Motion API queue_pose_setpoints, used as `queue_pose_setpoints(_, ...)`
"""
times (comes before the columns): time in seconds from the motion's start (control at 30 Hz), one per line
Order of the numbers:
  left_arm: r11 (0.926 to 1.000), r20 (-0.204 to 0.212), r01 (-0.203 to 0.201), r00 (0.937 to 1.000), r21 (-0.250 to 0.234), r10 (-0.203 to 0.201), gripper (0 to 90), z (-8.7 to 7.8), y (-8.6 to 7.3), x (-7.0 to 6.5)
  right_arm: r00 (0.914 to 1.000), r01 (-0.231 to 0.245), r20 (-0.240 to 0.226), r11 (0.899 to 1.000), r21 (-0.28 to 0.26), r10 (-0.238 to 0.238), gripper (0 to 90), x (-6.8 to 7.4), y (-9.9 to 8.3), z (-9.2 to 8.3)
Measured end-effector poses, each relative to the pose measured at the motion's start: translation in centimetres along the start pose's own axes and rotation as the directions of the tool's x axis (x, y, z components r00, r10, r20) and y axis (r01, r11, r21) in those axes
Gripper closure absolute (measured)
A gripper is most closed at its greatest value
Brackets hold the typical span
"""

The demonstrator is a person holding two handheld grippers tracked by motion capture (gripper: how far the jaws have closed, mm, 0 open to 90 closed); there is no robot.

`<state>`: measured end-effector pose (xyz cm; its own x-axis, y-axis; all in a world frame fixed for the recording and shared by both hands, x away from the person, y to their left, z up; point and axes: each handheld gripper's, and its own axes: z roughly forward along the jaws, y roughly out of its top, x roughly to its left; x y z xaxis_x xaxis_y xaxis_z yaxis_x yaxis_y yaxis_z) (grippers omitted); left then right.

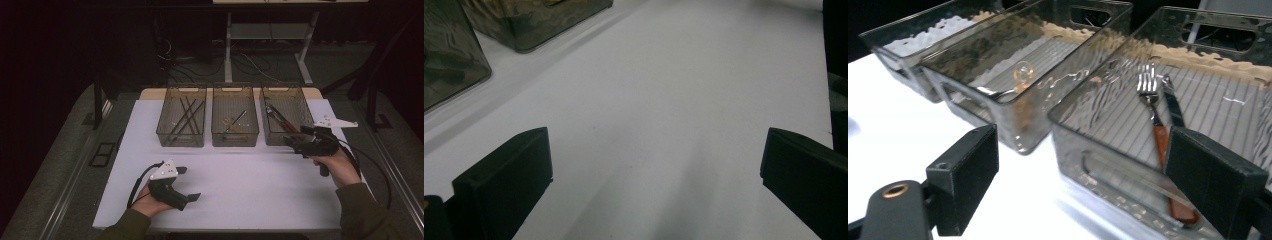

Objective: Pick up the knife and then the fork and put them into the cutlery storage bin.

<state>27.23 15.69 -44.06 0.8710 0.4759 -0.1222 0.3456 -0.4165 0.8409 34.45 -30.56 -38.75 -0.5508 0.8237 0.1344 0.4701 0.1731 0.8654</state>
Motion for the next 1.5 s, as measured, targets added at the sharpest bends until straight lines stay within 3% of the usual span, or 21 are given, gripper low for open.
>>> queue_pose_setpoints(0.43,1.0,0.0,-0.002,1.0,0.001,0.002,0.0,-0.1,0.0,0.0,0.9994,0.008,-0.035,1.0,-0.013,-0.008,14.3,1.7,-3.4,-1.2)
queue_pose_setpoints(0.87,1.0,0.0,-0.005,1.0,0.004,0.005,0.0,0.0,0.0,0.0,0.9942,0.047,-0.099,0.998,0.052,-0.042,14.3,3.7,-6.8,-1.5)
queue_pose_setpoints(1.5,1.0,0.002,-0.005,1.0,0.007,0.005,0.0,0.0,0.0,-0.1,0.9836,0.121,-0.148,0.986,0.114,-0.103,14.2,5.7,-9.0,-2.4)
